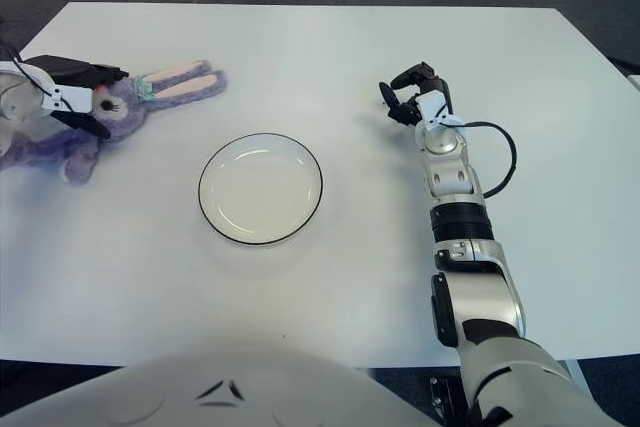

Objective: Put the doll into the plate.

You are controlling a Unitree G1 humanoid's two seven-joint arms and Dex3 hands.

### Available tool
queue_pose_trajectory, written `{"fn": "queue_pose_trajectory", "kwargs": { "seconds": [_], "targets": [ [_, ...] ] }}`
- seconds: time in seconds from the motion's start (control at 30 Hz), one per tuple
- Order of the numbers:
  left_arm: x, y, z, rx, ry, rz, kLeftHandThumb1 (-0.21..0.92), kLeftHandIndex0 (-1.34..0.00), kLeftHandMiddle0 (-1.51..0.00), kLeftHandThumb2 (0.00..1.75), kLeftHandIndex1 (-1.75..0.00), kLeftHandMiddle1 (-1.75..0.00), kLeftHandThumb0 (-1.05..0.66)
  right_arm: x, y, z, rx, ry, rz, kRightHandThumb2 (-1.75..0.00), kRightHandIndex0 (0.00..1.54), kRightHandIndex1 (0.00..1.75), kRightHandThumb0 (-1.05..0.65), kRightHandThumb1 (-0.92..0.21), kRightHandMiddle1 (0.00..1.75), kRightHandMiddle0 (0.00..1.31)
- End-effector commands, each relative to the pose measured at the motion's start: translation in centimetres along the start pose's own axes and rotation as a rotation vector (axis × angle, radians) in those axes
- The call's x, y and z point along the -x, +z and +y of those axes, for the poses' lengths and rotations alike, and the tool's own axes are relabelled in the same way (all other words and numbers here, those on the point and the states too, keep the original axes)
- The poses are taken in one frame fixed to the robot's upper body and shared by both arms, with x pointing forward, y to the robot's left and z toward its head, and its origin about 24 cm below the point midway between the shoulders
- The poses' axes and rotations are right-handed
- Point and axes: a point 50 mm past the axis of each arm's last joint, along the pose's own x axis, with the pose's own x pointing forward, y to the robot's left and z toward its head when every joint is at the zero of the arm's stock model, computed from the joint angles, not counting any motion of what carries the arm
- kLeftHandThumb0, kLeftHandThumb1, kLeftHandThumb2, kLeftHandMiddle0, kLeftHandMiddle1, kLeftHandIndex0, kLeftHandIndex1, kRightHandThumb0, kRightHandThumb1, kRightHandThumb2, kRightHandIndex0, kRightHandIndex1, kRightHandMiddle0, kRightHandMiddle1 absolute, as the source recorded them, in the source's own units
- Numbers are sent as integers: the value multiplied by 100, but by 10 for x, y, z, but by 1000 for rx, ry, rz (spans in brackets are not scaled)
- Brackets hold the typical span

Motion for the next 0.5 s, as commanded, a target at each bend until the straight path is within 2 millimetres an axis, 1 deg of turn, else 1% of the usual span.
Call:
{"fn": "queue_pose_trajectory", "kwargs": {
  "seconds": [0.0,0.03,0.07,0.13,0.27,0.47],
  "targets": [
    [-3,2,0,-1,-1,-20,83,-29,-18,0,-103,-142,-60,1,-1,-8,16,-16,1,-69,74,175,-38,-76,170,34],
    [-3,3,0,9,13,-42,83,-29,-18,0,-104,-142,-60,1,-1,-8,15,-18,0,-69,74,175,-38,-76,170,34],
    [-3,3,0,16,23,-58,84,-27,-16,0,-110,-150,-57,1,-1,-8,14,-19,-1,-69,74,175,-38,-76,170,34],
    [-4,5,0,6,41,-78,84,-25,-14,0,-117,-157,-53,1,-1,-8,13,-21,-2,-70,74,175,-38,-76,170,34],
    [-6,5,0,-22,52,-87,85,-23,-14,0,-123,-161,-49,1,-1,-8,12,-22,-3,-70,74,175,-38,-76,170,34],
    [-7,5,0,-25,55,-92,85,-23,-15,0,-125,-162,-48,1,-1,-8,12,-22,-3,-70,74,175,-38,-76,170,34]
  ]
}}
